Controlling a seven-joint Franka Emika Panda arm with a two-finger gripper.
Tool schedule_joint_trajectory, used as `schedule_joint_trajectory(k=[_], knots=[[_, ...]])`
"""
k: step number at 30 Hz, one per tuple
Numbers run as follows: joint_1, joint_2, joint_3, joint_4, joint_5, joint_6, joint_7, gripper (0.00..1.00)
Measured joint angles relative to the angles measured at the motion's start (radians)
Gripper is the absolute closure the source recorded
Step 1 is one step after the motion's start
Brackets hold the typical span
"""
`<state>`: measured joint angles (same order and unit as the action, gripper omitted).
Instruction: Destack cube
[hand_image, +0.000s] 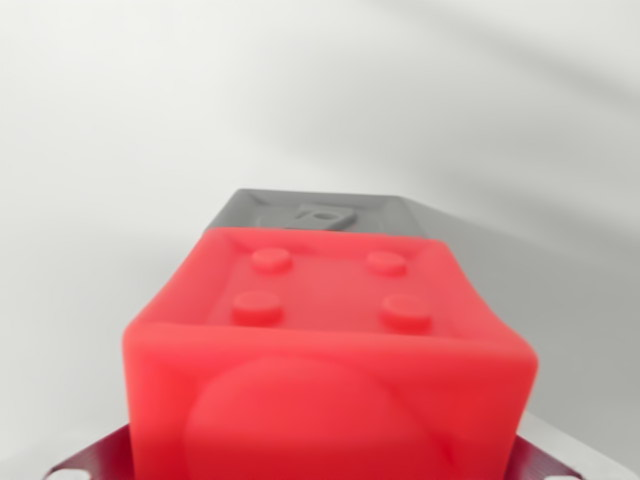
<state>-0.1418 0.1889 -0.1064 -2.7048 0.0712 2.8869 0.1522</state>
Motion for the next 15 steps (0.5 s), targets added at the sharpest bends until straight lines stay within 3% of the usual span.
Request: schedule_joint_trajectory(k=[15], knots=[[0.003,-0.019,-0.004,-0.002,-0.005,-0.015,0.004,1.00]])
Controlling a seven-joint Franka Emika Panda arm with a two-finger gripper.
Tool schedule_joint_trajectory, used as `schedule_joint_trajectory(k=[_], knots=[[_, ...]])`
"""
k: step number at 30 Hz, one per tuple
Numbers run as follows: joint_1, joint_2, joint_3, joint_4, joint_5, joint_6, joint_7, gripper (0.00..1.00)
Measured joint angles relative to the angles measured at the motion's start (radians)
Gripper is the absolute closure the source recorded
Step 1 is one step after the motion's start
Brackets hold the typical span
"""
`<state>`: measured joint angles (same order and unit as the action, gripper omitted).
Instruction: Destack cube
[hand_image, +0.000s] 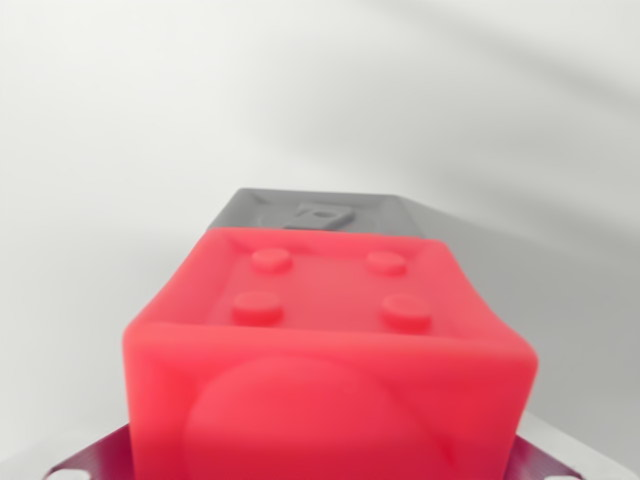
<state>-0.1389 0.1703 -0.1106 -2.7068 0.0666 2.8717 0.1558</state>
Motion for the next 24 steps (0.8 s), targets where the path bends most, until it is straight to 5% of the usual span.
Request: schedule_joint_trajectory(k=[24], knots=[[0.004,-0.166,-0.016,-0.013,-0.063,-0.146,0.044,1.00]])
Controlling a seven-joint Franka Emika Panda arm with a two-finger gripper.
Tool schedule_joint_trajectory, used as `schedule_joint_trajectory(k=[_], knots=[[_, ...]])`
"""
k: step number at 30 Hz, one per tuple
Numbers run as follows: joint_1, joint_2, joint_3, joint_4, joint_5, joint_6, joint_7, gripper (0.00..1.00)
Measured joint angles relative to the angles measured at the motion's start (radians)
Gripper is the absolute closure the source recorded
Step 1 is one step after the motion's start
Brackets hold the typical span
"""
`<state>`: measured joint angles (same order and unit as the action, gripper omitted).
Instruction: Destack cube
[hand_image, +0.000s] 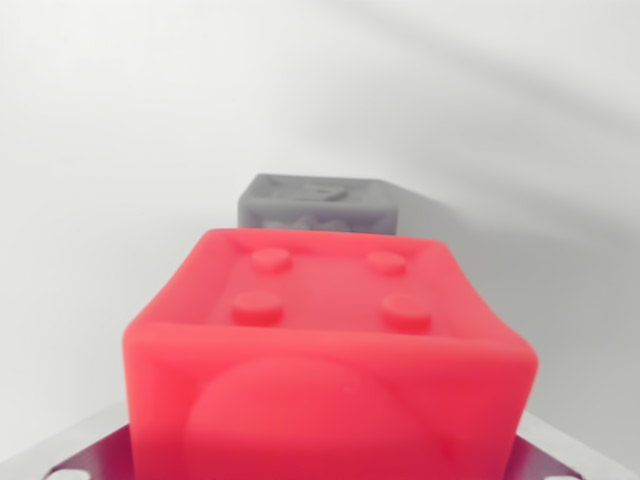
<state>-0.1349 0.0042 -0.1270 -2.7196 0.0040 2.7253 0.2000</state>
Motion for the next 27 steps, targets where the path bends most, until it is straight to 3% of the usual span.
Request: schedule_joint_trajectory(k=[5,12,27], knots=[[-0.001,-0.051,-0.001,0.000,-0.013,-0.050,0.010,1.00],[-0.004,-0.106,0.000,0.005,-0.022,-0.103,0.016,1.00],[0.020,-0.023,0.012,0.078,-0.013,-0.103,-0.011,1.00]])
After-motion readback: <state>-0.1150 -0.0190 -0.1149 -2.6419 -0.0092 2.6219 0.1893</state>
